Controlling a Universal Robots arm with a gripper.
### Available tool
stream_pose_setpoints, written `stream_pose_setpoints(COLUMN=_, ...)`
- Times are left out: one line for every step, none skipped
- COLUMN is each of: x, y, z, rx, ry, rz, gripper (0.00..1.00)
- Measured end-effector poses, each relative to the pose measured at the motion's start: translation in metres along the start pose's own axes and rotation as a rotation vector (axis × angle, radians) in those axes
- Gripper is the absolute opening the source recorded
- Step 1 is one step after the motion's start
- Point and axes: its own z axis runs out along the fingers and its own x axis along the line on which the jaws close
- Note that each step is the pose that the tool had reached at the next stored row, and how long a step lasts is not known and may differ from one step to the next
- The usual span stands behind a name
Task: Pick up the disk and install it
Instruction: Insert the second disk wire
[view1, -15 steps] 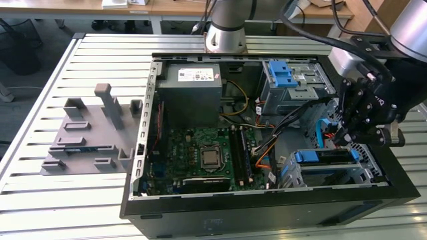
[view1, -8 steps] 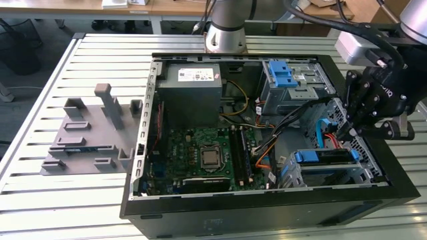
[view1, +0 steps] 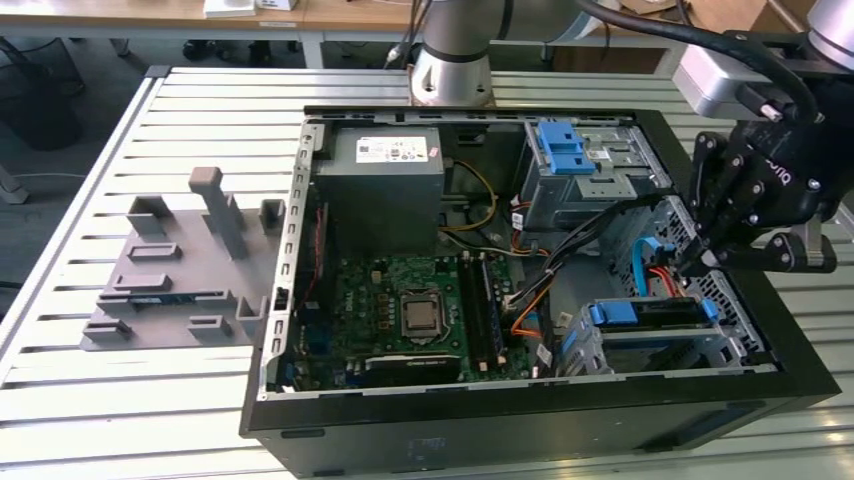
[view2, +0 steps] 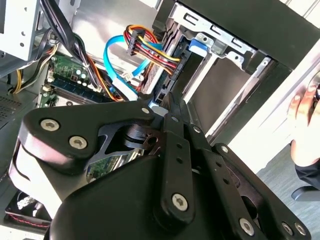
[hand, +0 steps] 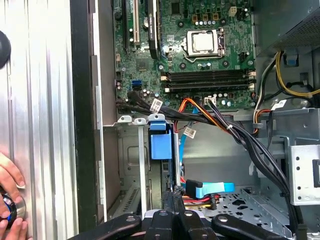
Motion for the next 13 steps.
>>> stream_pose_setpoints(x=0.0001, y=0.0011, z=-0.0001, rx=0.0, ry=0.0002, rz=0.0, gripper=0.11)
stream_pose_setpoints(x=0.0002, y=0.0023, z=-0.0001, rx=0.0, ry=0.0003, rz=0.0, gripper=0.11)
stream_pose_setpoints(x=0.0003, y=0.0036, z=0.0, rx=0.0, ry=0.0002, rz=0.0, gripper=0.11)
stream_pose_setpoints(x=0.0004, y=0.0048, z=0.0, rx=0.0002, ry=0.0001, rz=0.0, gripper=0.11)
stream_pose_setpoints(x=0.0005, y=0.0056, z=0.0, rx=0.0004, ry=0.0002, rz=0.0, gripper=0.11)
stream_pose_setpoints(x=0.0005, y=0.0061, z=-0.0002, rx=0.0009, ry=0.0002, rz=0.0, gripper=0.11)
stream_pose_setpoints(x=0.0005, y=0.0065, z=-0.0006, rx=0.0016, ry=0.0002, rz=0.0, gripper=0.11)
stream_pose_setpoints(x=0.0005, y=0.0068, z=-0.0012, rx=0.0027, ry=0.0003, rz=0.0, gripper=0.11)
stream_pose_setpoints(x=0.0006, y=0.007, z=-0.0018, rx=0.0038, ry=0.0001, rz=0.0, gripper=0.11)
stream_pose_setpoints(x=0.0006, y=0.0072, z=-0.0027, rx=0.0048, ry=0.0, rz=0.0, gripper=0.11)
stream_pose_setpoints(x=0.0006, y=0.0074, z=-0.0039, rx=0.0058, ry=-0.0001, rz=0.0, gripper=0.11)
stream_pose_setpoints(x=0.0007, y=0.0079, z=-0.0048, rx=0.0066, ry=-0.0001, rz=0.0, gripper=0.11)
stream_pose_setpoints(x=0.0008, y=0.0085, z=-0.0054, rx=0.0074, ry=-0.0003, rz=0.0, gripper=0.11)
